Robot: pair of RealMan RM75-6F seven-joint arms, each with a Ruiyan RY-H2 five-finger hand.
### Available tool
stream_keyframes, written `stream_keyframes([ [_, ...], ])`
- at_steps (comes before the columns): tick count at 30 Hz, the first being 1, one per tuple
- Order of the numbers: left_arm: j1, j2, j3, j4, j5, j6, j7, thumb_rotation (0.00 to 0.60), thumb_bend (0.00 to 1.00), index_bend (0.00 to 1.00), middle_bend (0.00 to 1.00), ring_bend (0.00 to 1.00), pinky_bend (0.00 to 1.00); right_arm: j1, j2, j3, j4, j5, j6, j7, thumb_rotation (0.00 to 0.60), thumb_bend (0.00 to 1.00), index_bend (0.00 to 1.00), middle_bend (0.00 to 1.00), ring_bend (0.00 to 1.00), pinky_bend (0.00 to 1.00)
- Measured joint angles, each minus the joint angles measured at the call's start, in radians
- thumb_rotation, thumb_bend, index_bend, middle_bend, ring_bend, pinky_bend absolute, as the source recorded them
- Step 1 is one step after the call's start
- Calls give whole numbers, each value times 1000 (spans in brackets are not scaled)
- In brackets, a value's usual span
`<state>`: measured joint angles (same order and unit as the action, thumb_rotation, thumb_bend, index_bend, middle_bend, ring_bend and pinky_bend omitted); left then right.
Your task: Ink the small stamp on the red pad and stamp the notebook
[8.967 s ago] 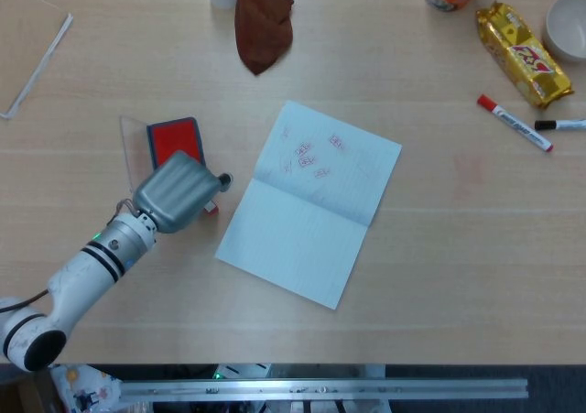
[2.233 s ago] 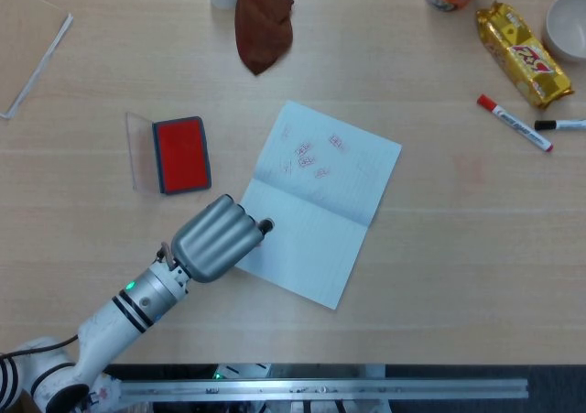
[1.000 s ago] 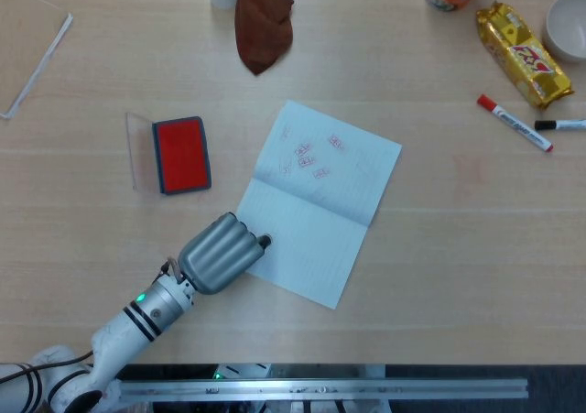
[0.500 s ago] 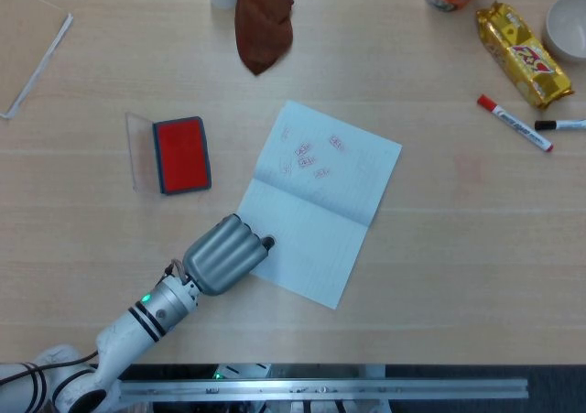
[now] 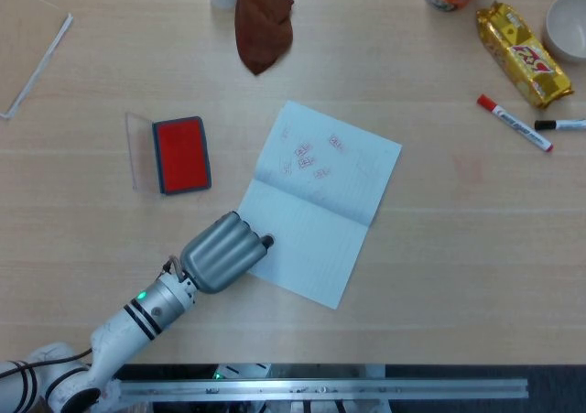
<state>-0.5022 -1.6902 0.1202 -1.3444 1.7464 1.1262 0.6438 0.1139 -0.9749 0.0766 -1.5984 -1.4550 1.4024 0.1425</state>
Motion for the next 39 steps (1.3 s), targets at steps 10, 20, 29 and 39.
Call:
stream_keyframes([
  [10,-19,125,-46,-109,14,54,-36,600,380,587,986,994,1000,5,-7,2,2,-5,-5,2,600,369,260,393,311,412],
  [20,-5,116,-41,-11,-11,52,-95,600,380,571,983,992,1000,6,-5,1,-6,-6,-6,-5,600,369,260,393,311,412],
  [29,18,73,-25,117,-36,41,-143,600,379,564,982,991,1000,7,-2,2,-19,-5,-8,-19,600,369,260,393,311,412],
  [39,26,55,-23,157,-49,36,-154,600,379,523,982,990,1000,8,2,3,-30,-2,-10,-30,600,369,260,393,313,412],
])
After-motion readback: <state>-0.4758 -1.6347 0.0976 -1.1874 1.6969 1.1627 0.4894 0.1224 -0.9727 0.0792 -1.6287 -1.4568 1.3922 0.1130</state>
